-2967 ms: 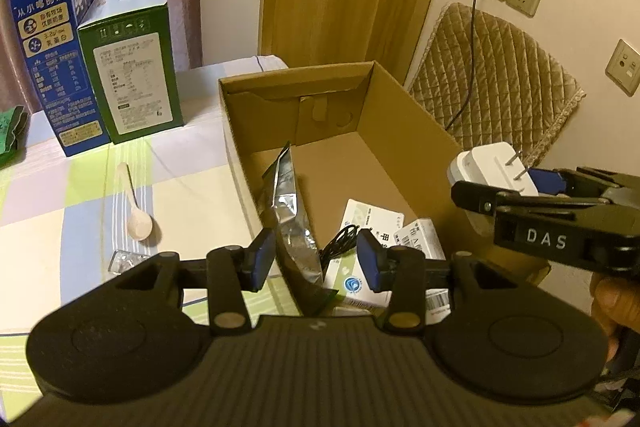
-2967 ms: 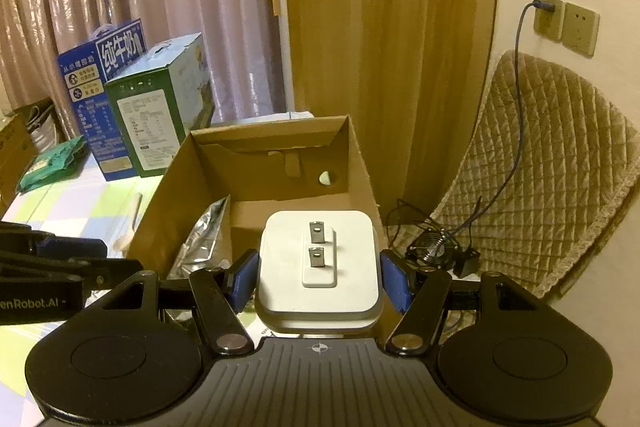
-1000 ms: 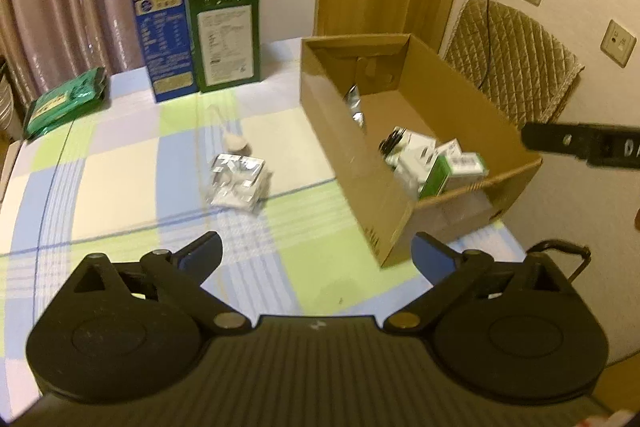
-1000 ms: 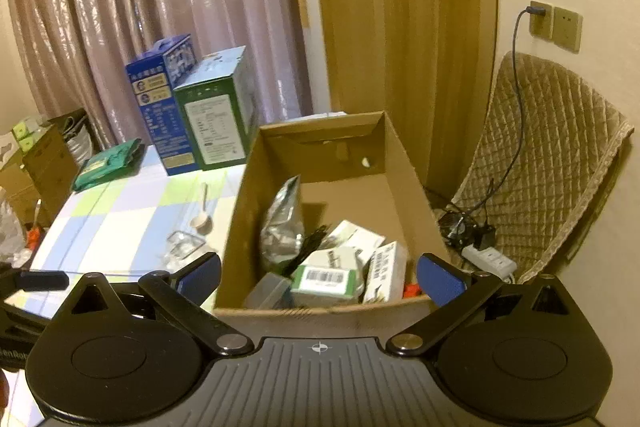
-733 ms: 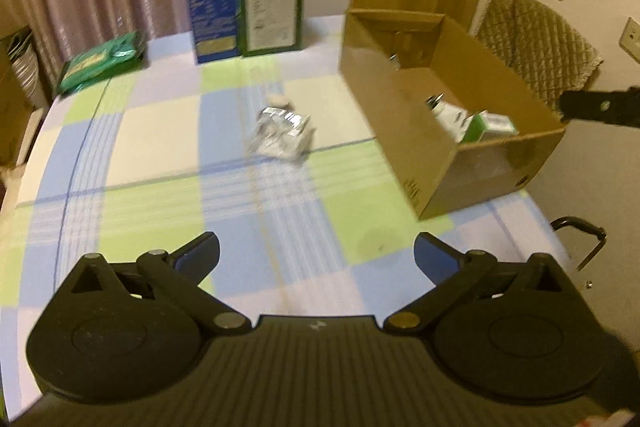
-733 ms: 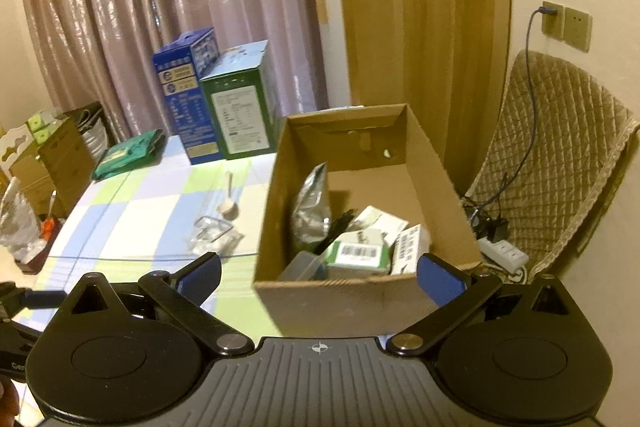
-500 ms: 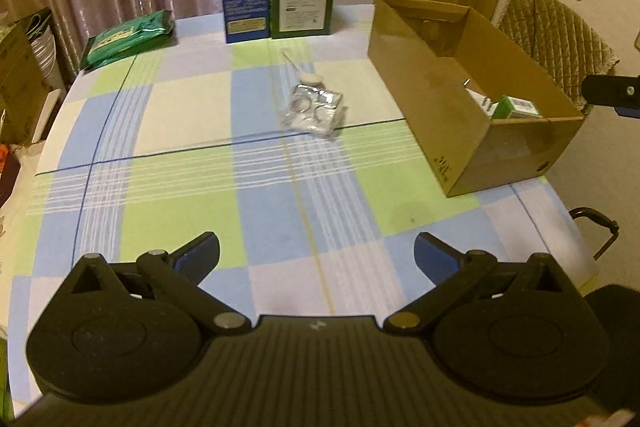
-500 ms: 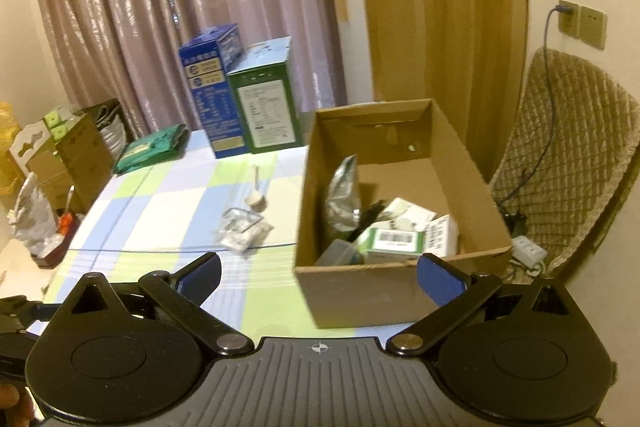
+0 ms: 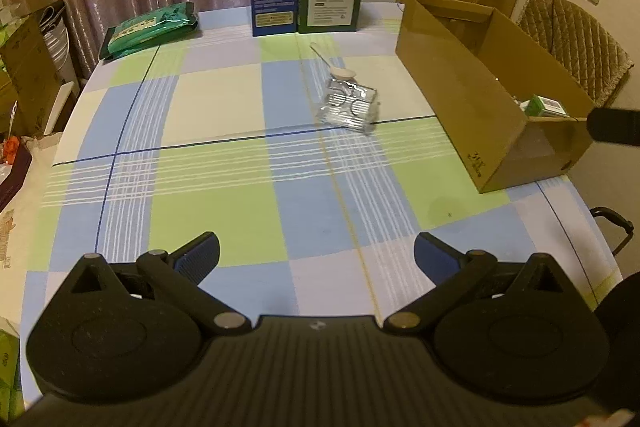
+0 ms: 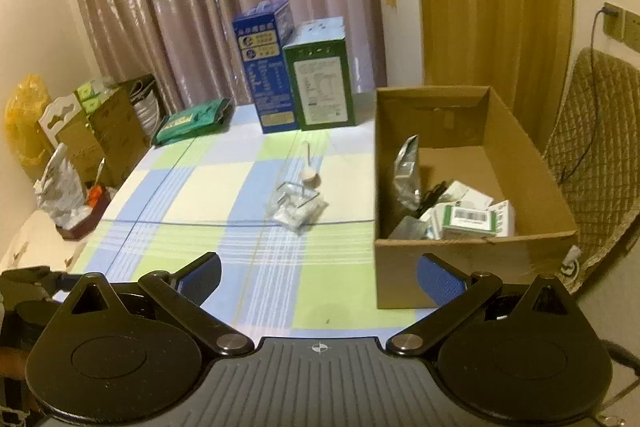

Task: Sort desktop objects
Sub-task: 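Move both tools back over the table toward the clear case and spoon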

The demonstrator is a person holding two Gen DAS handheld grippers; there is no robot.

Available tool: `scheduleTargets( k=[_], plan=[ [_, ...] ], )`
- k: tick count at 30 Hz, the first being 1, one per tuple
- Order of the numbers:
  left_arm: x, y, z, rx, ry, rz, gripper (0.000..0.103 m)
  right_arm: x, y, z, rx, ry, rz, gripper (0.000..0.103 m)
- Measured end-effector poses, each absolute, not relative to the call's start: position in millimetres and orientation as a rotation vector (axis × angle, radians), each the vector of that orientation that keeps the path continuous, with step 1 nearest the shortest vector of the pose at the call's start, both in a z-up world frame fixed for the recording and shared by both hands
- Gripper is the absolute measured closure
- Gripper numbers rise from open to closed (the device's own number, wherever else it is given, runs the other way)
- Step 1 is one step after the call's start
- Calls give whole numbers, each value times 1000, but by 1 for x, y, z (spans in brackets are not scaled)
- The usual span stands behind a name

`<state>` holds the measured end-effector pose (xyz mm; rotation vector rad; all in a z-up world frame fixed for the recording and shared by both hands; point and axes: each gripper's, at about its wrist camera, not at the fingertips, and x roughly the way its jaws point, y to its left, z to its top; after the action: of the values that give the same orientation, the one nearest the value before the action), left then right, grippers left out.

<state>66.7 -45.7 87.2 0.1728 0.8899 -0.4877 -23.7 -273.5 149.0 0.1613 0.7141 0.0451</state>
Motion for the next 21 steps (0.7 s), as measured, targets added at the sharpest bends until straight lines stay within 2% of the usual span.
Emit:
scheduleTargets(
  k=[21],
  plan=[
    [130,-14,50,196,900,-475,1,22,-228,102,179,751,61,2]
  ],
)
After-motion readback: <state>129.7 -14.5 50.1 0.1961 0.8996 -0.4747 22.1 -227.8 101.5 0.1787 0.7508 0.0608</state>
